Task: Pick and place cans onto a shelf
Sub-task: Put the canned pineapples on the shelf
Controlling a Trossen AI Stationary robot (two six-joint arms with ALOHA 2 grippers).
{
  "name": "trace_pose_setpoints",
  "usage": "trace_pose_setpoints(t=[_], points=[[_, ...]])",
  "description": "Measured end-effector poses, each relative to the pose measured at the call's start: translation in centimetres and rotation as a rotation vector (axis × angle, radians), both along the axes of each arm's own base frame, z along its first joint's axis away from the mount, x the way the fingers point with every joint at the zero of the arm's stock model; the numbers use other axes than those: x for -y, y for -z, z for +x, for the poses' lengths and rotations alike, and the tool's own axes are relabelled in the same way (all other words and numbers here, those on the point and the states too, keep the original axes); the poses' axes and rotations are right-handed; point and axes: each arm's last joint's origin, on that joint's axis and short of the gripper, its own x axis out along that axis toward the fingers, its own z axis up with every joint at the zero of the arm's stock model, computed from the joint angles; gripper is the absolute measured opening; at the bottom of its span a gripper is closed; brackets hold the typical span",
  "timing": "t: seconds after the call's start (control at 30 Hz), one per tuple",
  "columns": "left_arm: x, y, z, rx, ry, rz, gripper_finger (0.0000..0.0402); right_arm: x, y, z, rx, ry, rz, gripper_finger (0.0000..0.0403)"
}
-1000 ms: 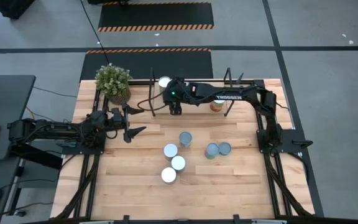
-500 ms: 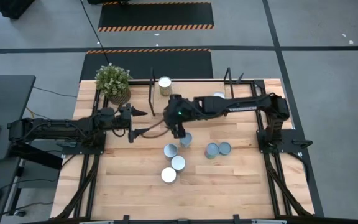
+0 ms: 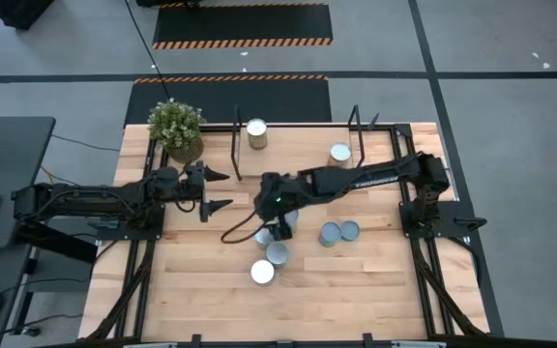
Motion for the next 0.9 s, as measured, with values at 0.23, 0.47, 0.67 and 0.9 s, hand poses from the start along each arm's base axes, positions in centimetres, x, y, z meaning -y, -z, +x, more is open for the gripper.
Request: trace_pose_setpoints(t=[0.23,0.47,0.67,0.9], points=[[0.0,-0.1,0.0,0.008,0.000,0.007,0.0396,-1.1,3.6,2.0,-0.047,0.009,0.056,0.0375],[0.0,-0.2,0.0,0.019,0.000,0.010,0.0396,-2.9,3.6,2.7,-0.046,-0.008,0.132,0.0378],[0.0,-0.1,0.0,0.016,0.000,0.009,0.0396,-4.2,3.7,2.4,-0.045,-0.035,0.031,0.0395],[0.0,-0.1,0.0,0.017,0.000,0.010,0.0396,-4.0,4.1,2.2,-0.077,-0.015,-0.002,0.0399]])
